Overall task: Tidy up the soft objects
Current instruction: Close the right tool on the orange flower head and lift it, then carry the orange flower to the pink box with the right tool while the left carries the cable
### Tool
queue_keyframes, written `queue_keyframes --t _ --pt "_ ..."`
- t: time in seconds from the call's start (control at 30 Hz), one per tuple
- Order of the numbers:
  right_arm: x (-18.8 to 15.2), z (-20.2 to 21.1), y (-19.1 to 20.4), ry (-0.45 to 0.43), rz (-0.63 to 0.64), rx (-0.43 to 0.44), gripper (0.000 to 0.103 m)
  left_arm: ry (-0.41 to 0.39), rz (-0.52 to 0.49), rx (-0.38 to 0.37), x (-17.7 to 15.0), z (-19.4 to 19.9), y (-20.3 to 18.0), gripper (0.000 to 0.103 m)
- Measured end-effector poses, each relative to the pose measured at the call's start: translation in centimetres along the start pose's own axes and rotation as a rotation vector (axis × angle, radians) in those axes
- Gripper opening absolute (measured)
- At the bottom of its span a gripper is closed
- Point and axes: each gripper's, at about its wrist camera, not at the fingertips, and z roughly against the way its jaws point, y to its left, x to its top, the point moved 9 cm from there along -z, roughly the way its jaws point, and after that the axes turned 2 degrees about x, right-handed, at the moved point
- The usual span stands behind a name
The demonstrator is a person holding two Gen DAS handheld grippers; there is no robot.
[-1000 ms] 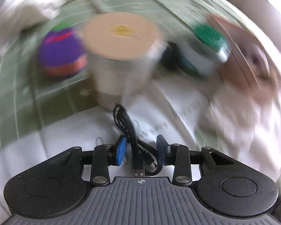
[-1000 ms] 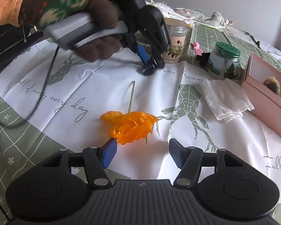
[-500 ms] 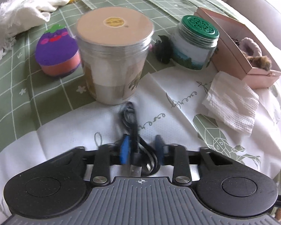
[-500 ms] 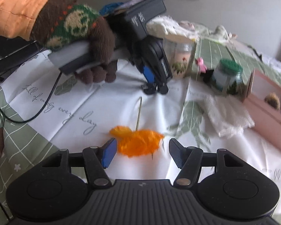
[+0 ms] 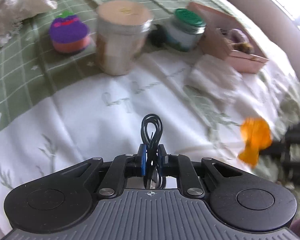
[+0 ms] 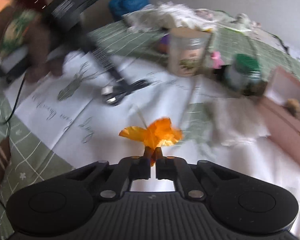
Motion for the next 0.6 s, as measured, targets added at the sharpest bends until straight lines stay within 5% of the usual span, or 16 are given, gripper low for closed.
queue_keyframes --t 0.33,0.6 --pt "-1.6 12.2 -9.4 -0.062 -0.091 -0.189 0.002 0.037 -0.253 -0.205 1.3 3.6 -12.1 0.014" --pt "1.7 21.5 -13.9 -0.334 -0.169 -0.269 0.002 -0.156 -0.252 -0.288 11.0 7.4 -19.0 0.014"
